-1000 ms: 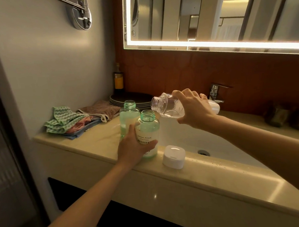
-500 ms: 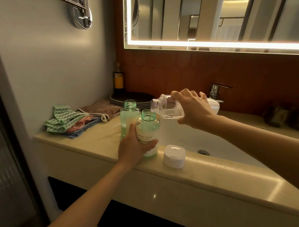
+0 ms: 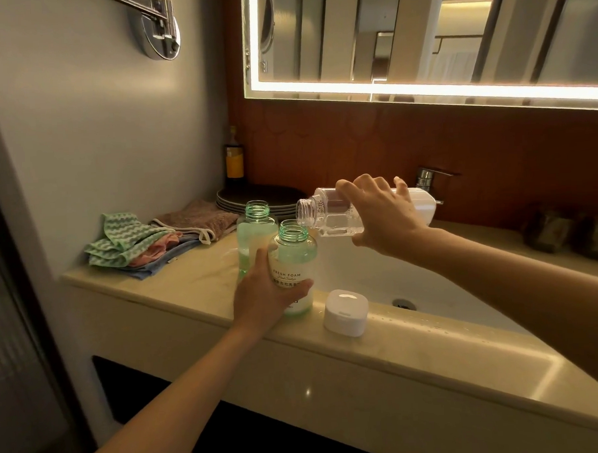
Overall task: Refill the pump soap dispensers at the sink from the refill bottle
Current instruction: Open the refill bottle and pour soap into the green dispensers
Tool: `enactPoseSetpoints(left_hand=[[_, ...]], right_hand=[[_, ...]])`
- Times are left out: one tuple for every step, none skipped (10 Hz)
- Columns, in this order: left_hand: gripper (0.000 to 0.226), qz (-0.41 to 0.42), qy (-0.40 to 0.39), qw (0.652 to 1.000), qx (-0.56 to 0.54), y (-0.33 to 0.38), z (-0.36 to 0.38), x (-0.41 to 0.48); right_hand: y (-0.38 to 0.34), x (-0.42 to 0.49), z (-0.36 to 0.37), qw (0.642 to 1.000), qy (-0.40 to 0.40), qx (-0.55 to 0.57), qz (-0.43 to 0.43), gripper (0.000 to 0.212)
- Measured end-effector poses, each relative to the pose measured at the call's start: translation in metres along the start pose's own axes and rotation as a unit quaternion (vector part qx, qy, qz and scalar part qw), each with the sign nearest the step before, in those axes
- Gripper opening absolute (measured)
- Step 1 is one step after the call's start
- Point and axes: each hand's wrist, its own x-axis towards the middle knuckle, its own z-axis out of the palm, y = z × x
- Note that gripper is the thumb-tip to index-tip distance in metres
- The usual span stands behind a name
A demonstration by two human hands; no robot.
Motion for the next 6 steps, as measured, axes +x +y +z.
enactPoseSetpoints(left_hand=[[0.078, -0.002, 0.0, 1.0, 0.0, -0.0004, 0.0001, -0.0004], [0.077, -0.005, -0.002, 1.0, 0.0, -0.0013, 0.0005, 0.0001], [0.077, -0.01, -0.003, 1.0, 0.004, -0.0015, 0.0007, 0.0003], [0.077, -0.01, -0.003, 1.0, 0.002, -0.0016, 0.0004, -0.0001], [0.076, -0.007, -0.003, 1.0, -0.002, -0.0007, 0.0001, -0.0001], [0.076, -0.007, -0.004, 1.0, -0.002, -0.0006, 0.0, -0.0004]], right_hand=[[-0.0001, -0.0002, 0.0002, 1.0, -0.004, -0.002, 0.0, 0.078], [0.0004, -0.0002, 0.0006, 1.0, -0.004, -0.009, -0.004, 0.079], [0.0009, 0.0007, -0.0002, 1.0, -0.001, -0.017, -0.009, 0.08], [0.0006, 0.0014, -0.0009, 1.0, 0.002, -0.021, -0.013, 0.078], [0.0005, 0.0016, -0.0017, 1.0, 0.0, -0.025, -0.015, 0.079], [0.0009, 0.0015, -0.0026, 0.999, -0.002, -0.028, -0.016, 0.079]])
